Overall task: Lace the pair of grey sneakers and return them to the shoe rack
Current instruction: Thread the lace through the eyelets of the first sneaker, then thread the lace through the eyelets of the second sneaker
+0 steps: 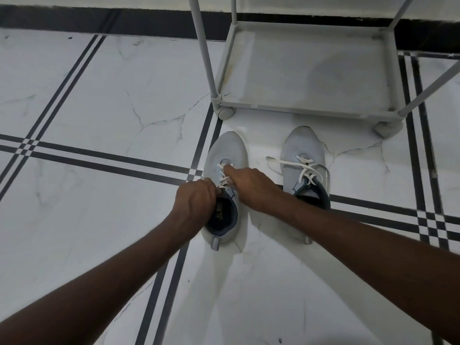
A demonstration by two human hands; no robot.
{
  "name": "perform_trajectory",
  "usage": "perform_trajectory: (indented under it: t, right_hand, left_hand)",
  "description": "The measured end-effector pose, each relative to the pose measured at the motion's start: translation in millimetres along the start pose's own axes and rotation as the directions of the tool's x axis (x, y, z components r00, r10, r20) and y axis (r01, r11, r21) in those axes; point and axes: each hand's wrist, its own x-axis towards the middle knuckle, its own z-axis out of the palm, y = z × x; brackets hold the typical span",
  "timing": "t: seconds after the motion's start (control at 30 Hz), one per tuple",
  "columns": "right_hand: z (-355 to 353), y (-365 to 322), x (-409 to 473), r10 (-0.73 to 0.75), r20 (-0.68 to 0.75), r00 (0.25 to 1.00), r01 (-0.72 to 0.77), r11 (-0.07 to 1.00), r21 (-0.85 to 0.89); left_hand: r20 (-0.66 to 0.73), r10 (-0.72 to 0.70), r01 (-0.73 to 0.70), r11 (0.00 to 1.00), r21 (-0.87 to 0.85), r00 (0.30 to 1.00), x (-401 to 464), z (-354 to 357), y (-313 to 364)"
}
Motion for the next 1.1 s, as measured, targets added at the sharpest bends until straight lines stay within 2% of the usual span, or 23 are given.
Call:
perform_trajectory:
  t: [0.1, 0.2, 0.27, 0.47, 0.6, 0.73, 0.8, 0.87, 0.97, 1.1]
  right_hand:
    - [-15.4, 4.5, 2.9, 0.004, 0.08, 0.997, 0.001, 0.998, -0.068]
    - [-25.2, 12.6, -2.4, -0.077, 0.143, 0.987, 0.098, 0.984, -0.151]
    - [-22.4, 16.0, -7.7, -0.092, 0.155, 0.984, 0.12, 0.976, -0.181]
    - [-15.7, 12.9, -10.7, -0.097, 0.107, 0.99, 0.121, 0.962, -0.246]
    - [-29.2, 17.5, -10.6, -0.159, 0.161, 0.974, 0.206, 0.919, -0.336]
    - [-61.2, 41.3, -13.2, -0.137, 0.124, 0.983, 0.177, 0.894, -0.413]
    - [-83.8, 53.7, -22.8, -0.096, 0.124, 0.988, 0.141, 0.888, -0.437]
    - [-107.0, 71.1, -40.4, -0.033, 0.078, 0.996, 0.062, 0.913, -0.404]
    - [-125.4, 105.6, -81.2, 0.16, 0.076, 0.984, -0.141, 0.968, -0.21]
    - [-105.7, 121.6, -126.9, 0.325, 0.149, 0.934, -0.343, 0.931, 0.122]
  left_hand:
    - [-0.05, 0.001, -0.012, 0.977, -0.211, 0.999, 0.3, 3.8, -10.6]
    - [-0.046, 0.015, -0.035, 0.886, -0.462, 0.999, -5.2, 18.5, -22.2]
    - [-0.043, 0.018, -0.039, 0.838, -0.544, 0.999, -9.2, 26.2, -24.5]
    - [-0.062, 0.053, -0.078, 0.855, -0.512, 0.997, -8.1, 29.0, -26.5]
    - [-0.08, 0.043, -0.081, 0.821, -0.565, 0.996, -4.3, 16.4, -27.9]
    - [-0.332, 0.054, -0.215, 0.856, -0.47, 0.942, 19.7, -10.7, -17.1]
    - [-0.374, 0.099, -0.283, 0.831, -0.479, 0.922, 38.6, -28.1, -1.1]
    - [-0.37, 0.16, -0.344, 0.791, -0.507, 0.915, 59.8, -44.3, 26.7]
    - [-0.31, 0.299, -0.425, 0.736, -0.527, 0.903, 80.6, -59.9, 77.6]
    - [-0.252, 0.403, -0.472, 0.81, -0.348, 0.88, 91.5, -55.0, 106.7]
